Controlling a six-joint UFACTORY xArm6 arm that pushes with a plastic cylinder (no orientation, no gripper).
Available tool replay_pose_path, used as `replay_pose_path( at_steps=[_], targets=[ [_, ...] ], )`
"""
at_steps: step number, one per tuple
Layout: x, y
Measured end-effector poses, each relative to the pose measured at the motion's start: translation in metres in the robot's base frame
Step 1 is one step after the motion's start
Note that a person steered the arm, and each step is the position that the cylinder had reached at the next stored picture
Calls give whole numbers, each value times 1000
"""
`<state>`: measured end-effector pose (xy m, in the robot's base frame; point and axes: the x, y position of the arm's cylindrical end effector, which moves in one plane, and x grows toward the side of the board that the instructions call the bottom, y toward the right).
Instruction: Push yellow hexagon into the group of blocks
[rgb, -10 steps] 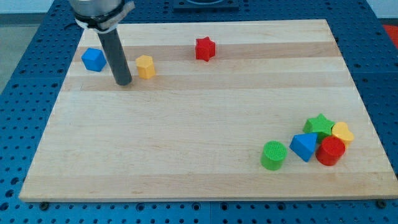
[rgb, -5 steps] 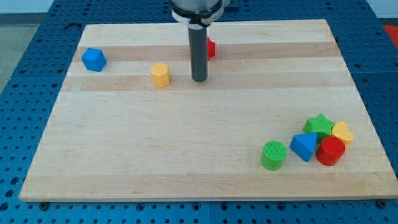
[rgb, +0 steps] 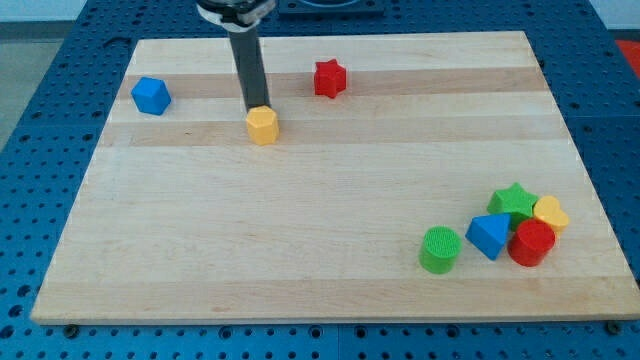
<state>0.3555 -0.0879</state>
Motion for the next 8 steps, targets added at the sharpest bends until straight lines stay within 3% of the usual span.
replay_pose_path(
  at_steps=[1, 3, 4, 6, 8],
  targets=[
    [12, 13],
    [-12, -34],
    [3, -31],
    [95, 47],
    [110, 86]
  ],
)
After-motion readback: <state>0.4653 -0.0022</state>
